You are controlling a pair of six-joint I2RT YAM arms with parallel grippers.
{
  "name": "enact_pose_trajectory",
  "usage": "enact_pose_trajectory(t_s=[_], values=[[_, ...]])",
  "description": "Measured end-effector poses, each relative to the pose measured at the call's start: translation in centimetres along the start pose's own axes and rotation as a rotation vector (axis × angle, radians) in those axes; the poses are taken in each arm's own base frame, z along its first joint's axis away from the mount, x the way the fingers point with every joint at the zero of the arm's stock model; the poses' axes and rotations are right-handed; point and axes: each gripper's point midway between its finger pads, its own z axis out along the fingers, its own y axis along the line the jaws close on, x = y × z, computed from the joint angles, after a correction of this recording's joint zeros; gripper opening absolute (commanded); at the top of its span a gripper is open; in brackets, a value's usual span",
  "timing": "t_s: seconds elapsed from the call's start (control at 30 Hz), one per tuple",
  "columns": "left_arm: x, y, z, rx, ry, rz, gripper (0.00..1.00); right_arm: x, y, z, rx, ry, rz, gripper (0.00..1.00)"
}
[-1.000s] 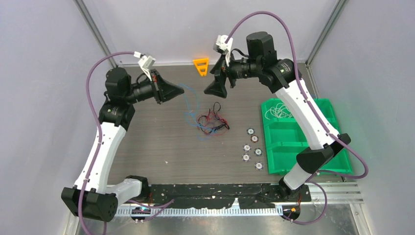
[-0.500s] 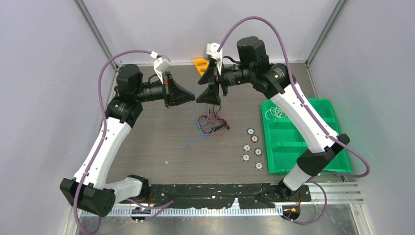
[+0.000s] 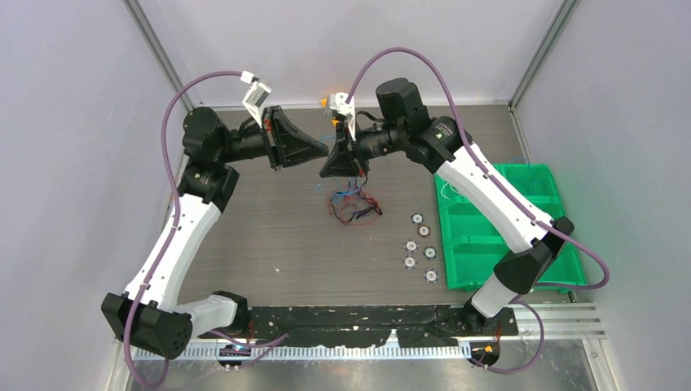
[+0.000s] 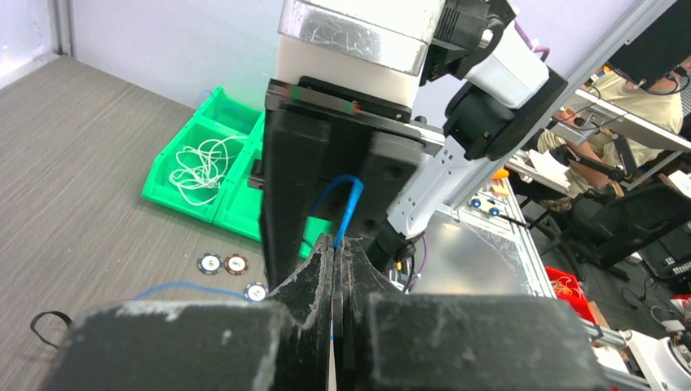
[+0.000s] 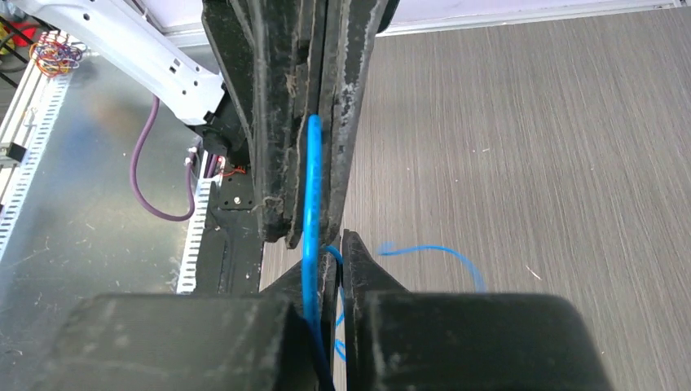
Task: Untangle the cables
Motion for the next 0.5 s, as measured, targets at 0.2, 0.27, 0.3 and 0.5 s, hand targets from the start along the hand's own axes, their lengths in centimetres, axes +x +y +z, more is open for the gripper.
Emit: enact_pose_trajectory(t_s=[0.2,0.27,0.3,0.5], values=[[-0.3,1.7,-0.4,-0.092,-0.031,0.007,0.00,0.3,-0.4,-0.8,0.030,-0.005,0.030,0.05],[0.3,2.8,-0.8,-0.154,-0.025,0.000,0.00,0.4,-1.1,-2.2,0.072,-0.017,0.044,0.05],[0.7,3.3,-0.9,-0.181,-0.017,-0.005,0.00,0.3,-1.8,-3.3,0.106,-0.031,0.047,0.05],[1.1,6.8,-1.9,-0.340,-0.028,0.007,0.00,1.7,-4.9,-11.2,0.321,-0.035,0.146,0.05]])
